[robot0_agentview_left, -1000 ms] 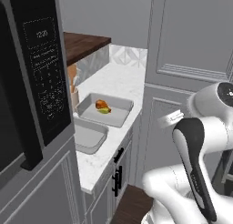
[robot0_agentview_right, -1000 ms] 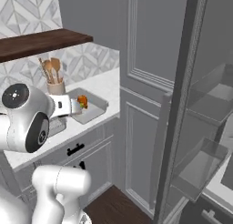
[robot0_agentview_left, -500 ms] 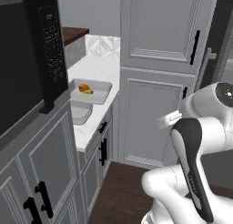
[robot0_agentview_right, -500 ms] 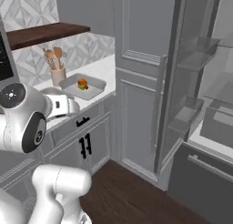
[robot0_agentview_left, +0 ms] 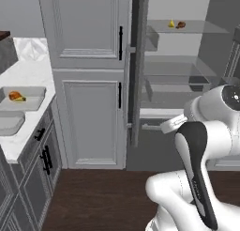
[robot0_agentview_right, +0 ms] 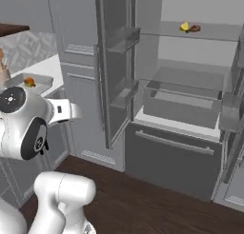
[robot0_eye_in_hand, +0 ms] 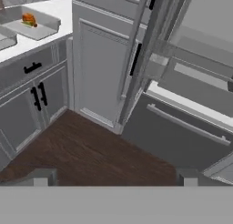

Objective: Place one lemon wedge and one chicken drumstick in each tupperware on the nearby counter, to pack two identical lunches.

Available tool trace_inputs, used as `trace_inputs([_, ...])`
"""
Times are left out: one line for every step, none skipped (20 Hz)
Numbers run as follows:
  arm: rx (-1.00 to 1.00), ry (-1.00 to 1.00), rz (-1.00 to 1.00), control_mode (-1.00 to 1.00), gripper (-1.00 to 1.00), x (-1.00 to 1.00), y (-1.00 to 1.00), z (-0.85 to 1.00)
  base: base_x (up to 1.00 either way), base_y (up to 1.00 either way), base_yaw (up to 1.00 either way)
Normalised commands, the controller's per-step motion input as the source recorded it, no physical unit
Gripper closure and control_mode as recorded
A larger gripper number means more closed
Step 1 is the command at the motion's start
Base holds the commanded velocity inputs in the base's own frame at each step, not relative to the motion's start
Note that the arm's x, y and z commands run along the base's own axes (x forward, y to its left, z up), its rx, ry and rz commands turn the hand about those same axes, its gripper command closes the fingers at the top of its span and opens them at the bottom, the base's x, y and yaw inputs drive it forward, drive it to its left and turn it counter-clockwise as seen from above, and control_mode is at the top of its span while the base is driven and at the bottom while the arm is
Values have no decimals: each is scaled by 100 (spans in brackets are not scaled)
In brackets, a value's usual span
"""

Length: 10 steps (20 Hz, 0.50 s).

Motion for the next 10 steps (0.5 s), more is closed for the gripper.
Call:
trace_inputs([0, 0, 0, 100, -100, 0, 0, 0, 0, -95, -47])
trace_inputs([0, 0, 0, 100, -100, 0, 0, 0, 0, -94, -45])
trace_inputs([0, 0, 0, 100, -100, 0, 0, 0, 0, -95, -44])
trace_inputs([0, 0, 0, 100, -100, 0, 0, 0, 2, -93, -42])
trace_inputs([0, 0, 0, 100, -100, 0, 0, 0, 2, -88, -41])
trace_inputs([0, 0, 0, 100, -100, 0, 0, 0, 3, -81, -38])
trace_inputs([0, 0, 0, 100, -100, 0, 0, 0, 11, -69, -33])
trace_inputs([0, 0, 0, 100, -100, 0, 0, 0, 23, -56, -27])
trace_inputs([0, 0, 0, 100, -100, 0, 0, 0, 37, -29, -17])
trace_inputs([0, 0, 0, 100, -100, 0, 0, 0, 48, -2, -9])
